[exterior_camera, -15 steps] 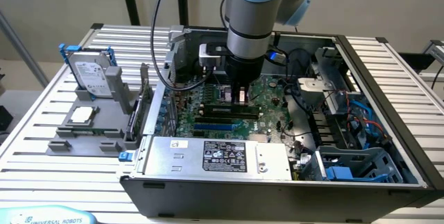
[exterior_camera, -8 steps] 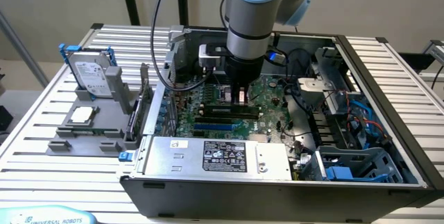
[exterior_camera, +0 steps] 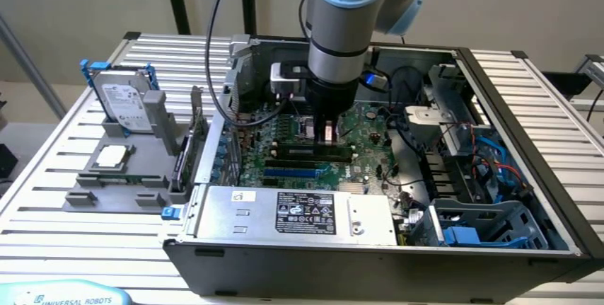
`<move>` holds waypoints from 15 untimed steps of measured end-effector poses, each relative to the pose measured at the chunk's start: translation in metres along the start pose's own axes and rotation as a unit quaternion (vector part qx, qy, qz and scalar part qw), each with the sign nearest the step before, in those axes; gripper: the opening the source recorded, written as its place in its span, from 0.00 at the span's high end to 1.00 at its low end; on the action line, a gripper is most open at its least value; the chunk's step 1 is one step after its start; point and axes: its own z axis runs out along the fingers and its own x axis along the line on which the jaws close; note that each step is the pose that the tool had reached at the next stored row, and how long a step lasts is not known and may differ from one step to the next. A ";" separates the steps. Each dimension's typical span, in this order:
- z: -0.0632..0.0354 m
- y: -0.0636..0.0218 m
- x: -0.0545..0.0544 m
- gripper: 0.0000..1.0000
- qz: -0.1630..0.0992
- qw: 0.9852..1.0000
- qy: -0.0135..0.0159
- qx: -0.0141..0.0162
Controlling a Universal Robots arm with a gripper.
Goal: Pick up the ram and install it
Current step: 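Insert the ram into the slot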
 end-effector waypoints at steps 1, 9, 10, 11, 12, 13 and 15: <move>0.0005 0.0000 0.000 0.86 0.000 1.000 0.000 0.000; -0.0005 0.0000 0.000 0.72 0.000 1.000 0.000 0.000; -0.0020 0.0001 0.000 0.72 0.000 1.000 0.000 0.000; -0.0039 0.0001 0.000 0.72 0.000 1.000 0.000 0.000; -0.0060 0.0002 0.000 0.72 0.000 1.000 0.000 0.000; -0.0085 0.0002 0.000 0.72 0.000 1.000 0.000 0.000; -0.0143 0.0005 0.000 0.72 0.000 1.000 0.000 0.000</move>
